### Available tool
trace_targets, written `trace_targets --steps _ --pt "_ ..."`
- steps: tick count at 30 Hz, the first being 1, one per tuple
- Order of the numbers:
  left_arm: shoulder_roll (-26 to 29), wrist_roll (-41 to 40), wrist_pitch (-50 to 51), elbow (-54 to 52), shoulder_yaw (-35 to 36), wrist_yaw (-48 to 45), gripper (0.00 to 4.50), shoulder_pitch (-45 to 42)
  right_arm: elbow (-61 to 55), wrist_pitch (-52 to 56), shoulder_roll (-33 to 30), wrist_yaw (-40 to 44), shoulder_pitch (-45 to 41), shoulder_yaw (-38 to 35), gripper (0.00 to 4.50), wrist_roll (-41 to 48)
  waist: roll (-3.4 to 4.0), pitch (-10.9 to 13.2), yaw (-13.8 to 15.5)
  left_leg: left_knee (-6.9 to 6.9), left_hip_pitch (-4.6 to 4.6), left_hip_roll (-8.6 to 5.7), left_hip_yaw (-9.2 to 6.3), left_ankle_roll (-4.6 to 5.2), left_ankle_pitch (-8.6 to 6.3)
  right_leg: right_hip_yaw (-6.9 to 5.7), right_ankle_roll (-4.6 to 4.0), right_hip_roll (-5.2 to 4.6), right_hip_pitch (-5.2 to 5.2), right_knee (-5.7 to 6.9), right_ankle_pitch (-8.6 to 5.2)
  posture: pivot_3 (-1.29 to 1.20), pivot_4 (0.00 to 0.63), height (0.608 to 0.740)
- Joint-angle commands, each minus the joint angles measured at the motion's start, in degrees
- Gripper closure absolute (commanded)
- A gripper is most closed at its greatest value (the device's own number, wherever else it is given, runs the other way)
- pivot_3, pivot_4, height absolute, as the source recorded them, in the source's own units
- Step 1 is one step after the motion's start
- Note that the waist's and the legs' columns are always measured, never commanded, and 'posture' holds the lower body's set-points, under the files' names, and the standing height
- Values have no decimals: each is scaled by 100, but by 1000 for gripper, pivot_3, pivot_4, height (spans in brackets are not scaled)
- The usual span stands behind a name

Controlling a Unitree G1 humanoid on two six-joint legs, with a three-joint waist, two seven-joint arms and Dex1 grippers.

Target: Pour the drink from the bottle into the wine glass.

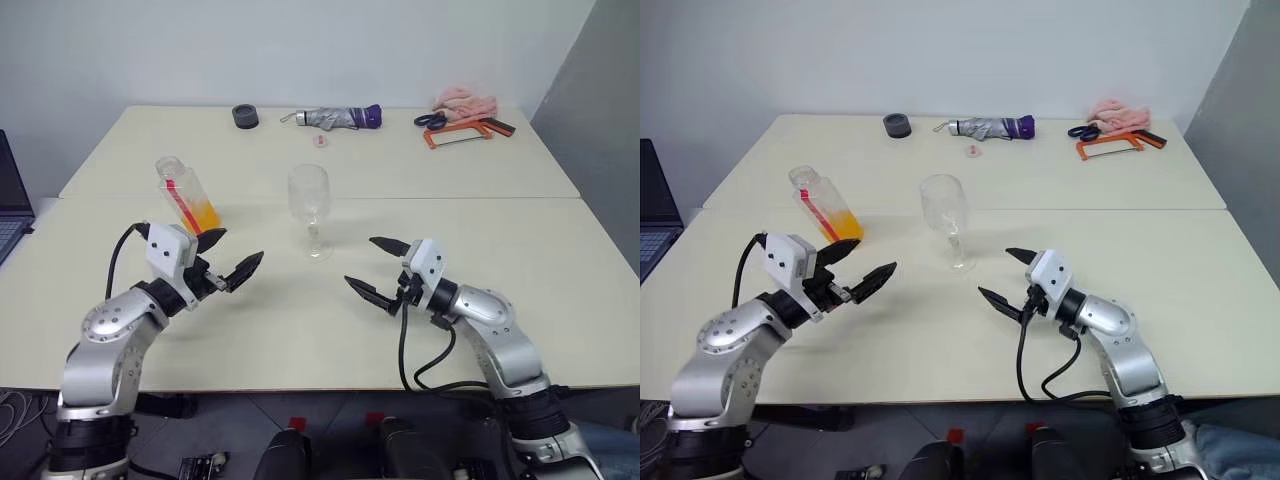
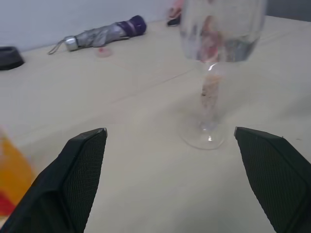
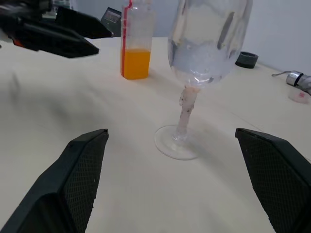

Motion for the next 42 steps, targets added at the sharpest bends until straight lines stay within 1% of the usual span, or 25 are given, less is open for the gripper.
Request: trace_targets --steps 1,3,6,8,12,21,27,35,42 --pt "-284 411 -336 -53 81 594 0 357 -459 269 -185 182 -26 14 37 252 -3 1 0 0 -1 0 -1 0 0 -1 0 0 0 0 0 0 150 740" --pt "-454 463 -394 -84 149 796 0 499 -551 374 -256 213 -25 41 37 303 -6 2 16 0 -1 3 -5 0 0 -4 0 0 0 -1 0 0 150 740" --pt "-726 624 -514 66 385 1370 0 544 -772 663 -350 290 -4 68 37 510 -7 2 52 2 -3 3 -7 0 0 -7 0 0 1 -1 0 0 150 740" --pt "-741 729 -581 248 484 1579 0 443 -894 786 -417 344 38 113 37 594 -7 2 63 3 -3 3 -6 0 0 -8 0 1 2 -2 0 0 150 740" --pt "-598 719 -572 743 701 1784 0 21 -1040 896 -470 322 81 187 37 623 -10 1 102 3 -3 -5 -6 0 0 -10 0 1 3 -3 0 0 150 740" --pt "-266 657 -540 1638 568 1393 0 -883 -1145 1015 -473 207 1 316 37 597 -16 1 128 4 -3 -16 -8 -1 1 -14 1 1 4 -4 0 0 150 740" --pt "-121 796 -706 2346 506 1303 0 -1482 -1141 1039 -442 132 -74 377 37 562 -20 1 128 4 -3 -18 -8 -1 1 -16 1 2 4 -5 0 0 150 740" --pt "-22 864 -881 2841 398 1194 0 -1851 -1062 996 -361 37 -174 414 37 557 -23 1 127 4 -4 -16 -10 -1 1 -15 0 1 2 -5 0 0 150 740" --pt "-43 881 -998 2931 392 1185 0 -1879 -992 956 -278 -11 -149 407 37 550 -23 2 127 4 -4 -15 -9 -1 1 -15 0 0 2 -4 0 0 150 740"
